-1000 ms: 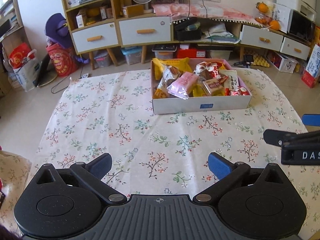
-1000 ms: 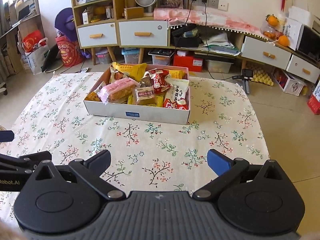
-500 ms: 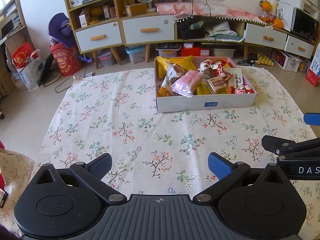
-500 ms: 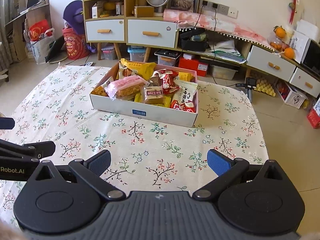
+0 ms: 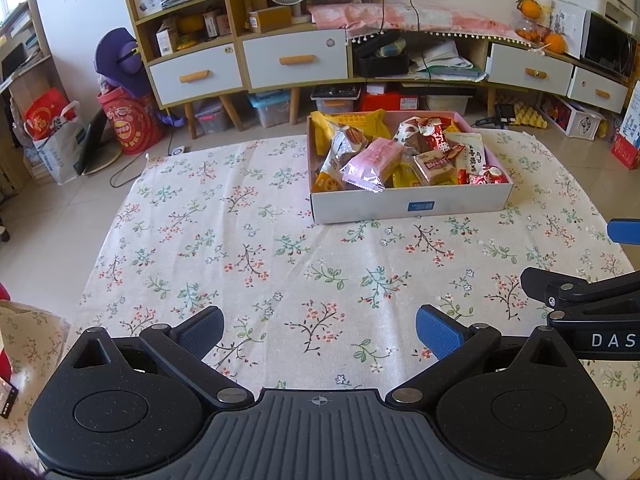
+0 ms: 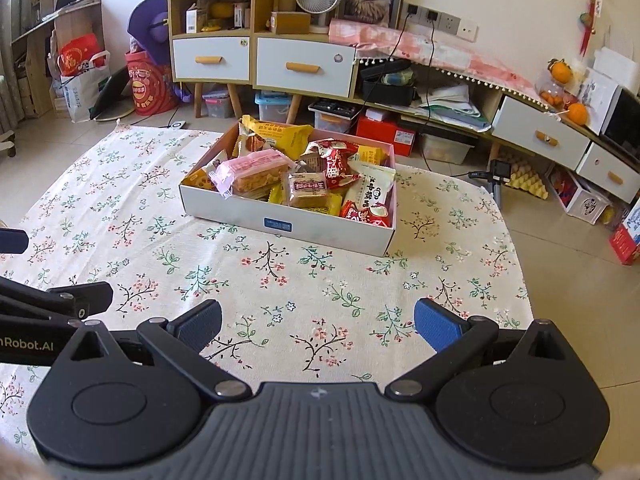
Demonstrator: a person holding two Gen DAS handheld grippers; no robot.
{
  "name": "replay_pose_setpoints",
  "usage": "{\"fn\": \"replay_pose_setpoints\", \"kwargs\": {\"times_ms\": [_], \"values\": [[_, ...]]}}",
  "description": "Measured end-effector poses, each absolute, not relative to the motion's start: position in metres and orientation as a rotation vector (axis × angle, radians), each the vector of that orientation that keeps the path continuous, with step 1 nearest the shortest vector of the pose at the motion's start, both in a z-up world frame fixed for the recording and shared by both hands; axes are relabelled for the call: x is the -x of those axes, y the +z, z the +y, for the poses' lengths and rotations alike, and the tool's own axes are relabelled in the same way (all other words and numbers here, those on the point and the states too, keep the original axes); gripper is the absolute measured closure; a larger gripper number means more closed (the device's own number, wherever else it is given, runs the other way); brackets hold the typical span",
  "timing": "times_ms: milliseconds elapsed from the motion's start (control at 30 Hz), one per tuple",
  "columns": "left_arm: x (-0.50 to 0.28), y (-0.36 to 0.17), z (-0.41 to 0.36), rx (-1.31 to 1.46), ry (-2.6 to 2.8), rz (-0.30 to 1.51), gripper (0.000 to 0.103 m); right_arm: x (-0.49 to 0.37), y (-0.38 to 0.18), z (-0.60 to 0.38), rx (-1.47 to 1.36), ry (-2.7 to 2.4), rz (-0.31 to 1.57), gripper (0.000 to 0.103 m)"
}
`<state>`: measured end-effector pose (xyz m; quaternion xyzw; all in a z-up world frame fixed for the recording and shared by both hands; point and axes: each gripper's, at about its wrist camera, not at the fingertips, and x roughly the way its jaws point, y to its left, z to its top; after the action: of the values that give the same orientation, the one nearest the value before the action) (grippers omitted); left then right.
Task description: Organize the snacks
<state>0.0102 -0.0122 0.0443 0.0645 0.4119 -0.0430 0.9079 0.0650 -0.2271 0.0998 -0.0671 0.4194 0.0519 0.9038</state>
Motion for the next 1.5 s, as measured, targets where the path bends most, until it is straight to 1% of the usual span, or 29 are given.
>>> {"fn": "replay_pose_setpoints", "kwargs": {"times_ms": [1500], "values": [[-0.0092,0.0420,-0.0131,-0.135,-0.098,0.855,0.000,-0.0633,0.0972,-0.2284,0.146,0.106,0.869,0.000]]}}
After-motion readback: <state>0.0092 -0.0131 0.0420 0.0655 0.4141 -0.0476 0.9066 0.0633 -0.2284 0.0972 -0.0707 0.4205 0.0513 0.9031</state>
